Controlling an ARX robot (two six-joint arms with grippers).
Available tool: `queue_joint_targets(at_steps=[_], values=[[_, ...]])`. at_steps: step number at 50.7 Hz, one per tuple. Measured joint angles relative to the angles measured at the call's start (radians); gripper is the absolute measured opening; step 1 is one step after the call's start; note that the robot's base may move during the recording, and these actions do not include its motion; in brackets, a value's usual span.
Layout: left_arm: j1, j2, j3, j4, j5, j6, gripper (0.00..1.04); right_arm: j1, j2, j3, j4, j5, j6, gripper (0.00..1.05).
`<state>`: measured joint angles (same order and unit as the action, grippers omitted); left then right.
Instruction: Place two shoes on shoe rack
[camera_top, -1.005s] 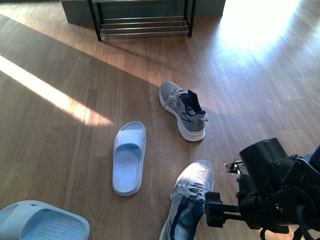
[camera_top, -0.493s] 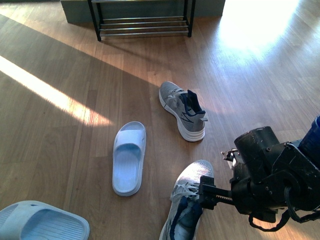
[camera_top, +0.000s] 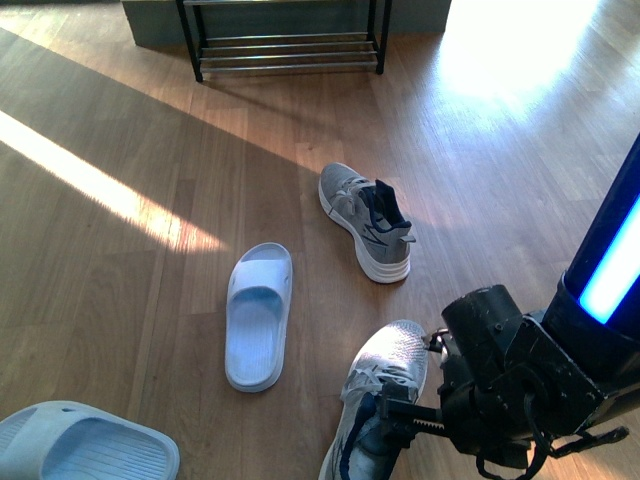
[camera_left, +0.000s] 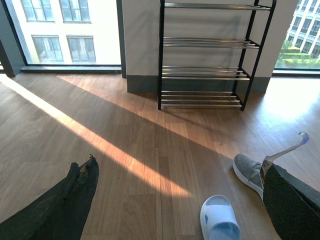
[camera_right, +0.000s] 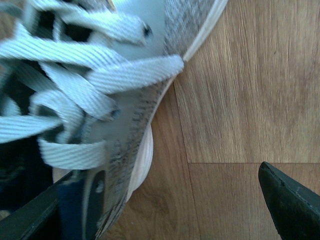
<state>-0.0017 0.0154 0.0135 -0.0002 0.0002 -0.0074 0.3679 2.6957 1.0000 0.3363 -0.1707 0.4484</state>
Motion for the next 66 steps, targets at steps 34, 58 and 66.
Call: queue_joint_targets(at_steps=[34, 58, 66], values=[[0.000, 0.000, 0.000, 0.000, 0.000, 0.000, 0.95, -0.029, 0.114, 0.061, 0.049, -0.005, -0.047, 0.57], [0.000, 0.000, 0.000, 0.000, 0.000, 0.000, 0.95, -0.043, 0.100, 0.016, 0.156, 0.039, -0.052, 0.04], [0.000, 0.000, 0.000, 0.000, 0.000, 0.000, 0.95, -0.113, 0.006, -0.068, 0.222, 0.075, -0.076, 0.04]])
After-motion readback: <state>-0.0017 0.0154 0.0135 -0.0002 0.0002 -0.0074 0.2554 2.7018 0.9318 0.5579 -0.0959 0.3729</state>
